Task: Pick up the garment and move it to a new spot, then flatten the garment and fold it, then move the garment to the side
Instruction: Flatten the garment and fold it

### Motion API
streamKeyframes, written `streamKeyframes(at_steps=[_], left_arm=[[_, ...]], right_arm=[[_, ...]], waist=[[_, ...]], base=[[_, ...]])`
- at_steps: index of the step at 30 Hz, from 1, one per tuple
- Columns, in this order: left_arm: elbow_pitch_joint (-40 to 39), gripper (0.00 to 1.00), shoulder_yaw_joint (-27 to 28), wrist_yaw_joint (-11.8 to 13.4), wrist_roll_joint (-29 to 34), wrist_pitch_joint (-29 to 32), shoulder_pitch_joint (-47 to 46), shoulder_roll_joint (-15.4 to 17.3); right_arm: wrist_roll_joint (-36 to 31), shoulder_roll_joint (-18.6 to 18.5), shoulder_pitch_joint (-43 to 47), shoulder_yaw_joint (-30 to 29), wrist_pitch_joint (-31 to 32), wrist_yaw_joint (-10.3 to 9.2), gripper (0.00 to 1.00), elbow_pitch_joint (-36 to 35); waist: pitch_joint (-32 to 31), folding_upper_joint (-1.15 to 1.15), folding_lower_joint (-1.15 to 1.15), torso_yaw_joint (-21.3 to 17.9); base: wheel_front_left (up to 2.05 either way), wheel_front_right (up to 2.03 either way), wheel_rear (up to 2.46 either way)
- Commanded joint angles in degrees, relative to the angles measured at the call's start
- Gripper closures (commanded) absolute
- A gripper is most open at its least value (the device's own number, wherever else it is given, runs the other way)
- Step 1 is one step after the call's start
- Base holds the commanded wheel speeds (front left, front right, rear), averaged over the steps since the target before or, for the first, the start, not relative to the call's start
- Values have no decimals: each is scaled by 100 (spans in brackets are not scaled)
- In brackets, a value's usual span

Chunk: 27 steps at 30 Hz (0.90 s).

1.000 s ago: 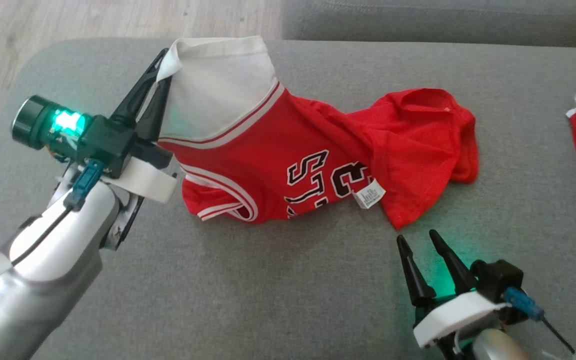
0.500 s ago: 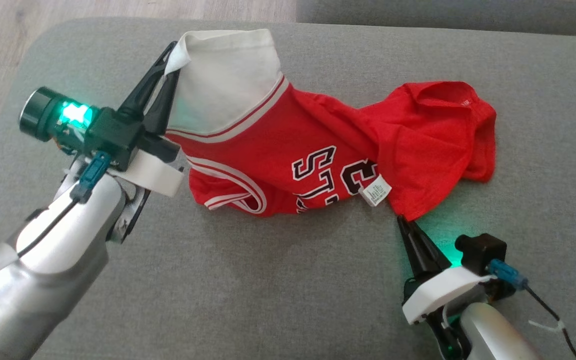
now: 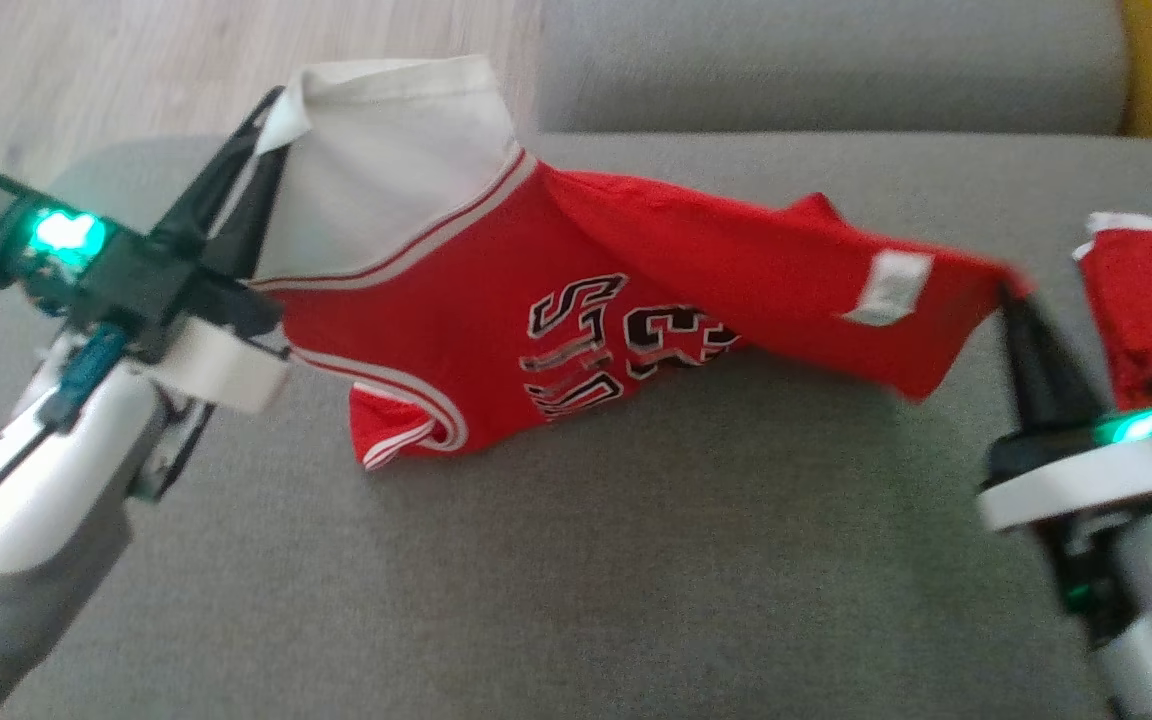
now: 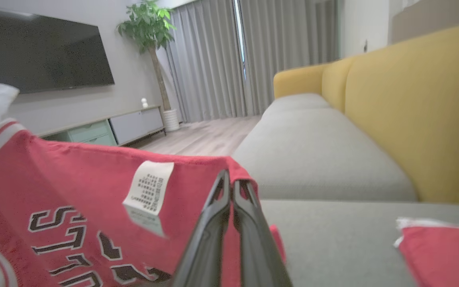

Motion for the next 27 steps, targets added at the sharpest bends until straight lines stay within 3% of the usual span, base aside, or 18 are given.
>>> streamKeyframes(at_steps=[1, 7, 16, 21, 27], left_arm=[[-200, 100, 375, -8, -5, -53, -197, 342], [-740, 100, 597, -121, 102, -65, -183, 737], [-1115, 100, 937, -271, 122, -55, -805, 805], [-887, 100, 1024, -505, -183, 183, -1235, 608], [139, 100, 1025, -958, -457, 576, -2059, 302]], right_arm=[[124, -195, -153, -16, 70, -5, 100, -314], [605, -918, -428, -622, 591, -5, 100, -963], [714, -1529, -962, -889, 1256, -5, 100, -1712], [723, -1600, -1593, -638, 1512, -5, 100, -1688], [754, -1425, -2958, 99, 1676, -5, 100, -1049]], waist=[[-255, 0, 0, -162], [-529, 0, 0, -205], [-560, 0, 0, -217], [-392, 0, 0, -311], [290, 0, 0, -455]], base=[[0, 0, 0], [0, 0, 0], [0, 0, 0], [0, 0, 0], [0, 0, 0]])
